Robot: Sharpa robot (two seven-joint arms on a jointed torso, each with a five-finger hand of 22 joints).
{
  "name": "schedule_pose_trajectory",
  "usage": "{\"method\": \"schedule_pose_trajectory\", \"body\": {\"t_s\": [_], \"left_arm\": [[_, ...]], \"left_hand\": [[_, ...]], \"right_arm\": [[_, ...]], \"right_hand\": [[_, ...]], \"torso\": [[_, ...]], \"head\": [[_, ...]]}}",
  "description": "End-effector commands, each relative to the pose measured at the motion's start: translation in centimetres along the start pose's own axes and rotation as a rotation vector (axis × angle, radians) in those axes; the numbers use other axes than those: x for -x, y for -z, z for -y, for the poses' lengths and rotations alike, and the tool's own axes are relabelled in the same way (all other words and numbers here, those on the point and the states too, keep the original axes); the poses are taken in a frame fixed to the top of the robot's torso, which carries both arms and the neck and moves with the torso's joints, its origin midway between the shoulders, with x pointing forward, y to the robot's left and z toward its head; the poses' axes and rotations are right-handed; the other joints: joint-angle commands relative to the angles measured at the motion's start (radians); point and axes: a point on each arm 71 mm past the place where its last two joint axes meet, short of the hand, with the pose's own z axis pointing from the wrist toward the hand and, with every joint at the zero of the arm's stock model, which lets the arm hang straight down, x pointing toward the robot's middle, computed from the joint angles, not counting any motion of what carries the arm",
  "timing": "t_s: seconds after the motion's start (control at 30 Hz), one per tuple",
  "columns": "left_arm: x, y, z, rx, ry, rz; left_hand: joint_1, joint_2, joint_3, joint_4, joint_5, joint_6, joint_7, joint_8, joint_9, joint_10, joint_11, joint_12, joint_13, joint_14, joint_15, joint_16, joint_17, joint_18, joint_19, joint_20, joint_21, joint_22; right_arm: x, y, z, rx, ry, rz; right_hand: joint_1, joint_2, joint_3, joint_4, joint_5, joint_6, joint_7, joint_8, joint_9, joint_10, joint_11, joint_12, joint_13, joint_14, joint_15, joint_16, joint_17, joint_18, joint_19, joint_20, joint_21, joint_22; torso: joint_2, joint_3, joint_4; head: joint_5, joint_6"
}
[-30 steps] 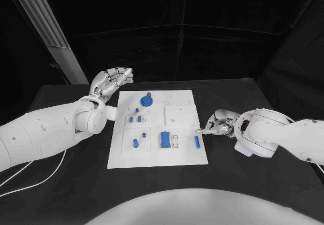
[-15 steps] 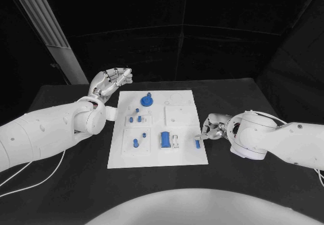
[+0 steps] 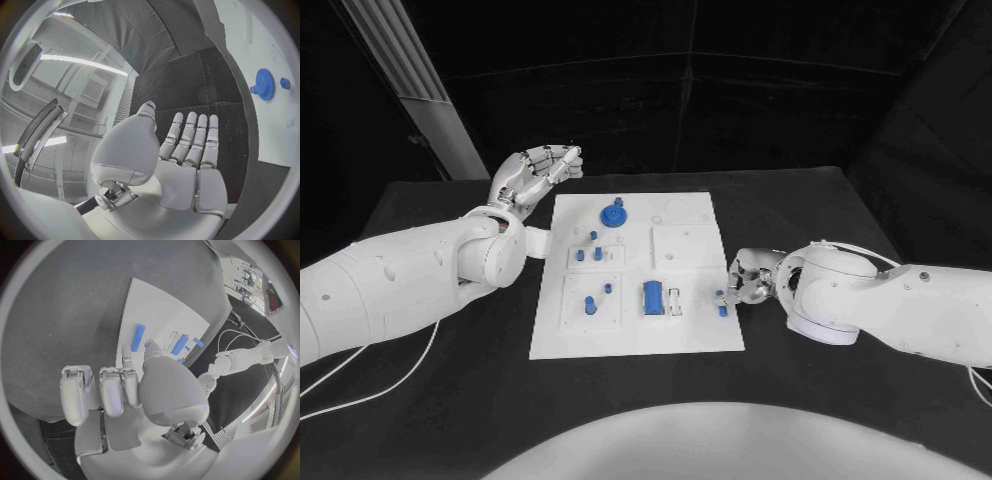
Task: Assemble the parts on the task board
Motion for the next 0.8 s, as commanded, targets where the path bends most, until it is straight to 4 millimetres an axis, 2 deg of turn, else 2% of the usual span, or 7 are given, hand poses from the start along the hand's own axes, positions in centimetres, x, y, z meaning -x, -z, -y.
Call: {"method": "schedule_pose_trajectory", "body": {"t_s": [0.03,0.8], "left_arm": [[-0.1,0.1,1.3,-0.170,0.010,-0.010],[-0.2,0.1,1.3,-0.170,0.013,-0.012]], "left_hand": [[0.003,0.010,-0.005,0.000,0.007,-0.001,0.088,0.006,-0.001,-0.008,0.000,0.004,-0.002,-0.008,-0.001,0.006,-0.002,-0.007,0.003,-0.002,-0.005,-0.002],[0.003,0.010,-0.005,0.000,0.008,-0.001,0.088,0.007,-0.001,-0.007,0.000,0.005,-0.002,-0.008,-0.001,0.006,-0.003,-0.007,0.003,-0.002,-0.005,-0.002]], "right_arm": [[0.0,-0.1,0.0,-0.008,0.038,-0.008],[-0.7,-1.2,-0.3,-0.029,0.090,-0.065]], "right_hand": [[0.010,-0.002,0.000,-0.007,-0.001,-0.004,-0.001,0.007,-0.001,0.104,-0.005,0.003,0.263,0.106,0.009,0.002,0.262,-0.007,0.106,0.009,0.003,0.263],[0.014,-0.001,0.002,-0.009,-0.002,-0.015,0.002,0.000,-0.007,0.104,-0.003,0.003,0.263,0.106,0.009,0.002,0.262,-0.007,0.106,0.009,0.003,0.263]], "torso": [[0.000,0.0000,0.0003],[0.000,-0.0001,0.0001]], "head": [[-0.002,0.000],[0.001,0.000]]}}
